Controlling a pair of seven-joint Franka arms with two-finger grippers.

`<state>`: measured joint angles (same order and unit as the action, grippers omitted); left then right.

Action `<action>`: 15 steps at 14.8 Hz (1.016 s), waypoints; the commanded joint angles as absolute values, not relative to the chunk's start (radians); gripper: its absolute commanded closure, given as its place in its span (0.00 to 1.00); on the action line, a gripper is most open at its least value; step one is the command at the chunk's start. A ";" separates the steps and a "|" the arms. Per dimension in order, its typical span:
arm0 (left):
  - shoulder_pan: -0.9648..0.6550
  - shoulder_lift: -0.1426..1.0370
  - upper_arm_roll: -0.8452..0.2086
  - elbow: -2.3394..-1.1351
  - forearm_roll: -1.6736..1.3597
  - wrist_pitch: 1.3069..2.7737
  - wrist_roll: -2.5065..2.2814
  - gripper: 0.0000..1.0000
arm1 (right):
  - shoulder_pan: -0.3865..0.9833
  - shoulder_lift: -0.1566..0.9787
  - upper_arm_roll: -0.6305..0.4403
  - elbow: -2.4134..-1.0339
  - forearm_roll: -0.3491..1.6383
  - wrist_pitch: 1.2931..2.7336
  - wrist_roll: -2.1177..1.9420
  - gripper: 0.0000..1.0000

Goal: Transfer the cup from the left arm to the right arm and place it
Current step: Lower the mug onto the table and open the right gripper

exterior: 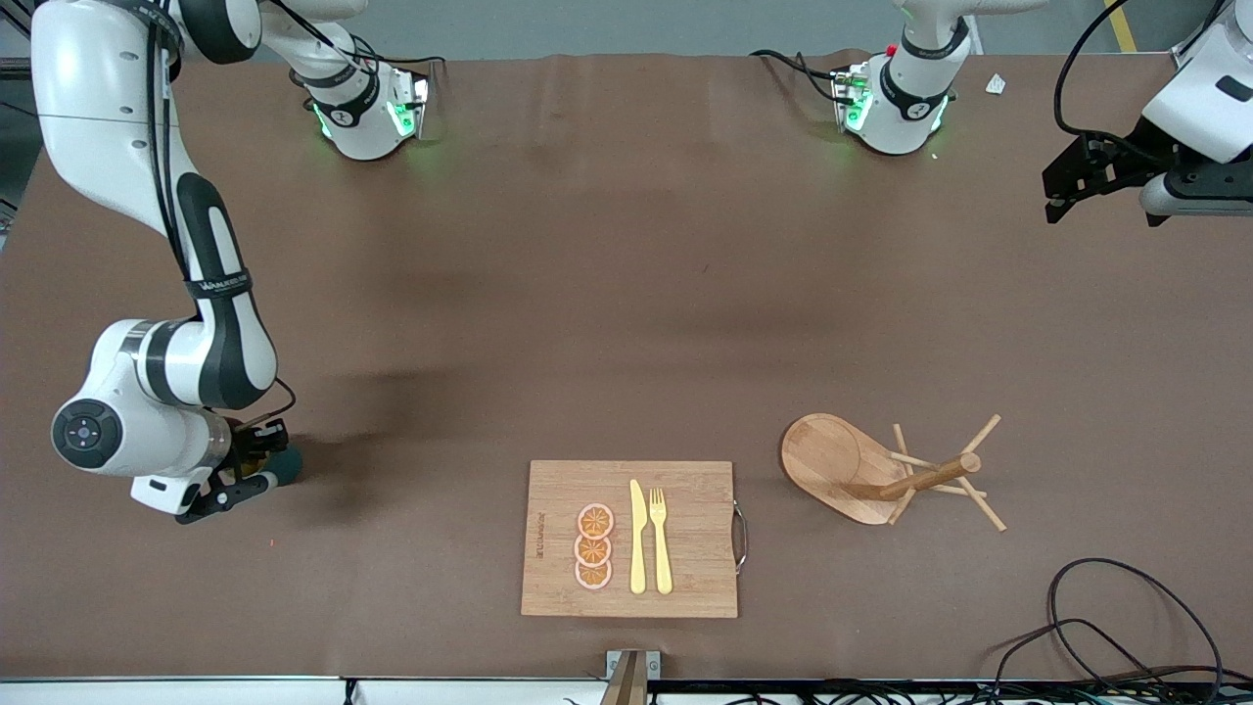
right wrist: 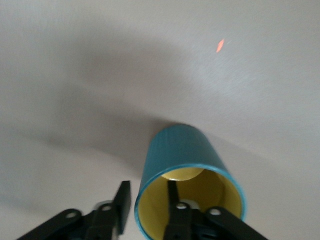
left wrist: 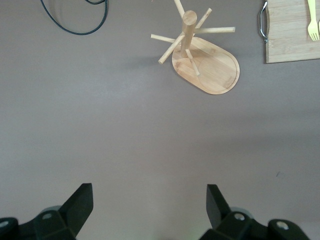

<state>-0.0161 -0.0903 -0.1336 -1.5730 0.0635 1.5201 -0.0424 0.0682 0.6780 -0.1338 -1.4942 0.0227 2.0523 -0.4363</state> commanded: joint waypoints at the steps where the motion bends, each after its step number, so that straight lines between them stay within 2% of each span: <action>1: -0.017 -0.107 -0.137 -1.577 0.061 1.516 -0.034 0.00 | 0.057 0.623 -0.120 -1.482 0.021 2.042 -0.391 0.00; 8: -0.015 -0.109 -0.137 -1.577 0.060 1.517 -0.034 0.00 | 0.080 0.375 -0.117 -1.489 0.006 2.019 -0.203 0.00; 15: -0.015 -0.110 -0.152 -1.575 0.058 1.516 -0.044 0.00 | 0.089 0.128 -0.114 -1.512 0.005 1.758 0.058 0.00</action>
<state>-0.0166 -0.0922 -0.1466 -1.5712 0.0635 1.5201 -0.0426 0.0856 0.2125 -0.1216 -1.4472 0.0217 1.7876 -0.0208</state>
